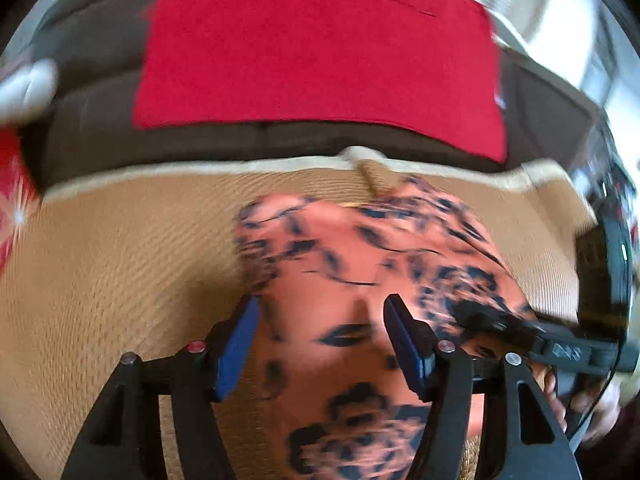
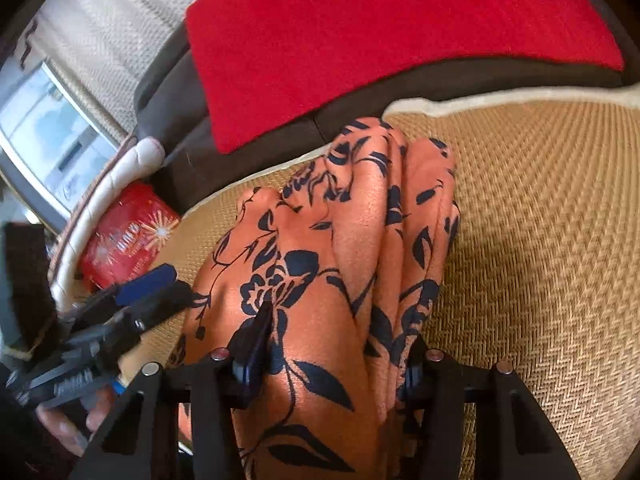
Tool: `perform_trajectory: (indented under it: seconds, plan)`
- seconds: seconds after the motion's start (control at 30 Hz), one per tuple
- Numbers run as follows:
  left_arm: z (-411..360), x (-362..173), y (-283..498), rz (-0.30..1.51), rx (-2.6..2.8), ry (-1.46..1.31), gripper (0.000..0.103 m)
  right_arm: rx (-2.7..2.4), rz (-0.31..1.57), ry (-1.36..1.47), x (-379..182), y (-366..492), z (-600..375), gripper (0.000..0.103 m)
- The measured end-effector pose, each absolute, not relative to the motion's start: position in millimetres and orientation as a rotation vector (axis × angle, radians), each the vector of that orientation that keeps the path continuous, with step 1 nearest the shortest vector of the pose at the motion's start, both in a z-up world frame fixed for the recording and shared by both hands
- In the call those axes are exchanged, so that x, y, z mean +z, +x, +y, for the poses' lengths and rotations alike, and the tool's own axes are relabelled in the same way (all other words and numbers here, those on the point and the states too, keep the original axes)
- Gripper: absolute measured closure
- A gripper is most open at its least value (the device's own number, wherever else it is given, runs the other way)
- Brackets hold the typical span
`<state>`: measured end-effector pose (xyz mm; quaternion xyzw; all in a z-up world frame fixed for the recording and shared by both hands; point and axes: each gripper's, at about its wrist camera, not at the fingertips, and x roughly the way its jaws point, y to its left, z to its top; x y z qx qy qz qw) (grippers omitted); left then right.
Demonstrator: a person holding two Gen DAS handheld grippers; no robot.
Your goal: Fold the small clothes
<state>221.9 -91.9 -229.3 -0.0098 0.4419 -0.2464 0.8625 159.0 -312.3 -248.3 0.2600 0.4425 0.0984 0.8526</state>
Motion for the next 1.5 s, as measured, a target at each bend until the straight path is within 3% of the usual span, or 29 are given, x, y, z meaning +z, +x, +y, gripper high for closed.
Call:
perform_trajectory:
  seconds: [0.3, 0.4, 0.57, 0.67, 0.77, 0.83, 0.9, 0.97, 1.23, 1.33, 1.5]
  plan:
    - [-59.3, -277.1, 259.5, 1.175, -0.615, -0.28, 0.031, 0.178, 0.953, 0.652, -255.9, 157.9, -329.7, 0.027]
    - [-67.6, -287.1, 261.2, 1.201, -0.683, -0.333, 0.023, 0.191, 0.951, 0.682, -260.6, 160.8, -330.9, 0.027]
    - [-75.6, -292.9, 261.8, 1.2, -0.718, -0.387, 0.024, 0.237, 0.937, 0.654, -261.7, 162.5, -322.1, 0.031]
    - [-66.6, -294.5, 262.3, 1.201, -0.71, -0.435, 0.042, 0.243, 0.929, 0.624, -259.8, 162.1, -318.9, 0.041]
    - [-54.2, -290.4, 258.7, 1.21, -0.707, -0.441, 0.042, 0.237, 0.933, 0.62, -261.2, 162.4, -317.3, 0.042]
    - [-53.8, -288.0, 259.9, 1.216, -0.689, -0.422, 0.039, 0.237, 0.937, 0.627, -262.8, 163.2, -316.3, 0.043]
    - [-57.6, -288.1, 268.8, 1.234, -0.653, -0.396, 0.024, 0.239, 0.941, 0.624, -265.1, 164.4, -313.5, 0.043]
    - [-57.6, -285.8, 272.4, 1.26, -0.621, -0.396, 0.019, 0.241, 0.943, 0.622, -266.0, 164.5, -313.5, 0.043]
    - [-48.9, -309.2, 261.0, 1.363, -0.647, -0.404, 0.017, 0.249, 0.944, 0.617, -266.5, 164.0, -315.8, 0.043]
    - [-53.8, -313.4, 260.7, 1.375, -0.67, -0.435, 0.021, 0.252, 0.944, 0.617, -266.2, 162.7, -315.3, 0.043]
    - [-63.2, -311.4, 260.6, 1.321, -0.684, -0.437, 0.044, 0.252, 0.936, 0.611, -265.1, 162.5, -315.3, 0.044]
